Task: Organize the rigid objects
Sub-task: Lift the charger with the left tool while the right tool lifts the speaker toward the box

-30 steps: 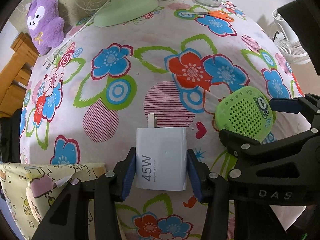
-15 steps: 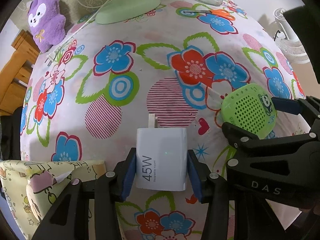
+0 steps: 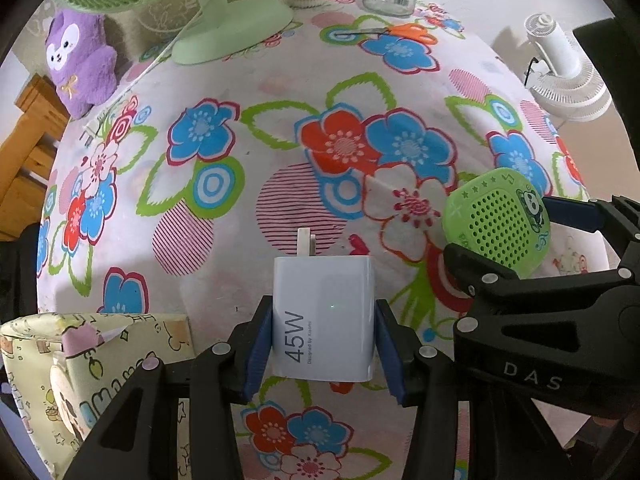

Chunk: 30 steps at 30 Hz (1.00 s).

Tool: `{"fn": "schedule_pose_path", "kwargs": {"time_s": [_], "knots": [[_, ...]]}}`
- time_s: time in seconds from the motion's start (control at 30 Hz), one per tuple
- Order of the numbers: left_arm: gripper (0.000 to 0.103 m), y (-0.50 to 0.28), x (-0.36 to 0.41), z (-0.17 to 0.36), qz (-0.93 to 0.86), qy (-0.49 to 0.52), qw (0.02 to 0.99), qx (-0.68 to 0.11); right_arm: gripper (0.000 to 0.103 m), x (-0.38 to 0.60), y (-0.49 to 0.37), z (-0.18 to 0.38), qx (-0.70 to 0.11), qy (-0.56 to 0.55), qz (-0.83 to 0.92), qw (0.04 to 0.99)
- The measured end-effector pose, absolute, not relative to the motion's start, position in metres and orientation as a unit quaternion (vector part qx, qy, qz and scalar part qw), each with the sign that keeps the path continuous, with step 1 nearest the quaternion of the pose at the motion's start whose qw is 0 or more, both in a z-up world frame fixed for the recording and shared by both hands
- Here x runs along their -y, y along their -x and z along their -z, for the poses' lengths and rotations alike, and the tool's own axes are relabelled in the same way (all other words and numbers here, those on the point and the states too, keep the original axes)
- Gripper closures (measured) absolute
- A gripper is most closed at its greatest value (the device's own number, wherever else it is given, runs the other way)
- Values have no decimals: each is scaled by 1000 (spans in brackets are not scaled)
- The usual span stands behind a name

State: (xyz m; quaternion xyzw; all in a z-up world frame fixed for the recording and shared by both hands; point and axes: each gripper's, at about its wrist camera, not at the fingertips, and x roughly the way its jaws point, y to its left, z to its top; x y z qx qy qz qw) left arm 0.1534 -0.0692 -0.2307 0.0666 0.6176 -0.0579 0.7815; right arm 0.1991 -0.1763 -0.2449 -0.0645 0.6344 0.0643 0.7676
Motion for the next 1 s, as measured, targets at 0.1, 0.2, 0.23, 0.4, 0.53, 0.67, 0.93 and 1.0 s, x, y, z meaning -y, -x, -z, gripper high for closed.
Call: {"fn": "schedule_pose_path", "kwargs": {"time_s": [0.1, 0.2, 0.23, 0.4, 0.53, 0.67, 0.93, 1.0], "knots": [[54, -153, 72, 224, 59, -68, 784, -614, 8, 181, -194, 238, -630, 61, -61, 771], [54, -150, 73, 218, 60, -70, 787, -609, 8, 182, -190, 230, -626, 58, -59, 775], [54, -149, 73, 216, 61, -69, 788, -608, 8, 183, -188, 226, -624, 57, -58, 777], [54, -146, 74, 206, 64, -70, 795, -599, 8, 184, -183, 209, -616, 52, -53, 784], [54, -142, 74, 197, 68, -69, 799, -593, 8, 185, -177, 199, -610, 46, -51, 790], [54, -138, 75, 189, 71, -69, 801, -590, 8, 186, -171, 190, -603, 44, -46, 795], [54, -123, 73, 168, 74, -75, 810, -576, 8, 185, -156, 167, -590, 37, -42, 806], [54, -118, 72, 162, 76, -74, 812, -574, 8, 185, -153, 161, -586, 37, -41, 808]]}}
